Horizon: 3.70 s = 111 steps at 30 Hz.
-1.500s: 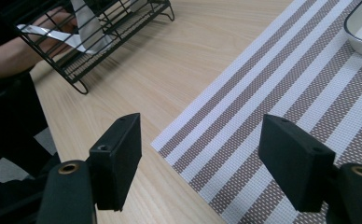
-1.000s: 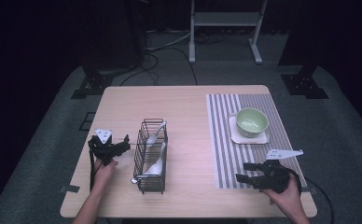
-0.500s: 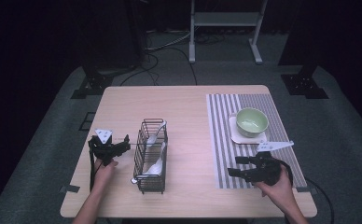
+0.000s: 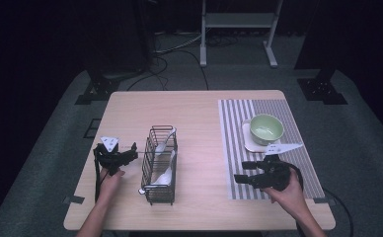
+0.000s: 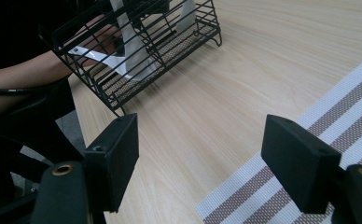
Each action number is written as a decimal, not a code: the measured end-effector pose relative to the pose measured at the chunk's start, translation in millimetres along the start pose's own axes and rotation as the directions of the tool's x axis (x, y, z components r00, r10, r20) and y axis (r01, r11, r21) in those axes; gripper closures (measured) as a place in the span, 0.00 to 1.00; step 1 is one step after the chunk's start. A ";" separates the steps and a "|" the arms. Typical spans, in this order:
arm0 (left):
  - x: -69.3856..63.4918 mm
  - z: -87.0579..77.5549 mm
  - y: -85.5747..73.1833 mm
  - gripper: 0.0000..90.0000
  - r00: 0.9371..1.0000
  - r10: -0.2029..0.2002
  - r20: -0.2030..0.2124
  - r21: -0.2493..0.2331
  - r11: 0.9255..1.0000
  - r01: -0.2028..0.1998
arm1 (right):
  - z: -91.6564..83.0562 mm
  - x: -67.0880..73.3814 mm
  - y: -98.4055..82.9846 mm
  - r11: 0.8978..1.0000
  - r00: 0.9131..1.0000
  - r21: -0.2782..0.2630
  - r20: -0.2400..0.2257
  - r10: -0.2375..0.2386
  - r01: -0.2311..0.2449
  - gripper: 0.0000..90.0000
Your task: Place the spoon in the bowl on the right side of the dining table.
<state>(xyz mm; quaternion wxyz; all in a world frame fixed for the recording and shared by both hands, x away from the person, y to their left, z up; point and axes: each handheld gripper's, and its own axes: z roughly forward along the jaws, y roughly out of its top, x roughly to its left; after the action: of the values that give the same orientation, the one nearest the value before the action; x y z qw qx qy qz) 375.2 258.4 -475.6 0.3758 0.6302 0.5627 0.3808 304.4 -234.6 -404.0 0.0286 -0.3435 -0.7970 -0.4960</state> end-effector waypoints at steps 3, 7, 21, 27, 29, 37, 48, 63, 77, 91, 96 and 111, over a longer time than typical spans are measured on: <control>-0.2 0.2 0.0 0.01 1.000 0.002 0.000 -0.002 1.000 -0.002 | 3.3 1.7 5.1 1.000 1.000 0.009 -0.010 -0.008 0.008 0.30; -0.6 0.3 -0.1 0.01 1.000 0.006 0.000 -0.002 1.000 -0.006 | 6.0 4.4 11.3 1.000 1.000 0.011 -0.020 -0.018 0.018 0.30; -0.1 0.4 -0.1 0.01 1.000 0.003 0.003 -0.003 1.000 -0.003 | 21.9 19.5 40.5 0.998 0.996 0.041 -0.077 -0.051 0.054 0.30; -0.4 0.5 -0.2 0.01 1.000 0.004 0.003 -0.006 1.000 -0.004 | 27.5 24.0 50.8 0.997 0.994 0.053 -0.100 -0.050 0.055 0.30; -0.4 0.5 -0.2 0.01 1.000 0.003 0.003 -0.005 1.000 -0.003 | 29.1 25.7 53.5 0.997 0.993 0.056 -0.105 -0.049 0.055 0.30; -0.3 0.5 -0.1 0.01 1.000 0.003 0.003 -0.004 1.000 -0.003 | 36.5 30.7 64.7 0.997 0.990 0.064 -0.137 -0.042 0.051 0.29; -0.3 0.5 -0.1 0.01 1.000 0.003 0.004 -0.004 1.000 -0.003 | 43.8 40.2 78.6 0.995 0.986 0.082 -0.161 -0.046 0.060 0.28; -0.1 0.4 -0.1 0.01 1.000 0.003 0.004 -0.003 1.000 -0.003 | 55.8 49.0 92.7 0.992 0.981 0.102 -0.187 -0.057 0.077 0.27; -0.4 0.5 -0.2 0.01 1.000 0.005 0.003 -0.004 1.000 -0.005 | 64.1 54.9 101.2 0.987 0.980 0.127 -0.188 -0.072 0.097 0.27; 0.0 0.4 -0.1 0.01 1.000 0.004 0.004 -0.002 1.000 -0.004 | 78.8 66.5 112.0 0.978 0.976 0.159 -0.196 -0.099 0.131 0.27; -0.4 0.5 -0.2 0.01 1.000 0.004 0.003 -0.005 1.000 -0.004 | 82.2 68.2 114.4 0.977 0.975 0.168 -0.196 -0.100 0.134 0.27; -0.2 0.5 -0.1 0.01 1.000 0.002 0.005 -0.004 1.000 -0.002 | 98.6 75.6 123.9 0.972 0.972 0.189 -0.215 -0.100 0.142 0.27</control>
<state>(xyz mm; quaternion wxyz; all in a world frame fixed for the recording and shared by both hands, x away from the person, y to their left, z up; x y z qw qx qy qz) 375.5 258.2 -476.0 0.3780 0.6312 0.5602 0.3807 347.2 -81.7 -329.2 0.1145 -0.2368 -0.8557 -0.4457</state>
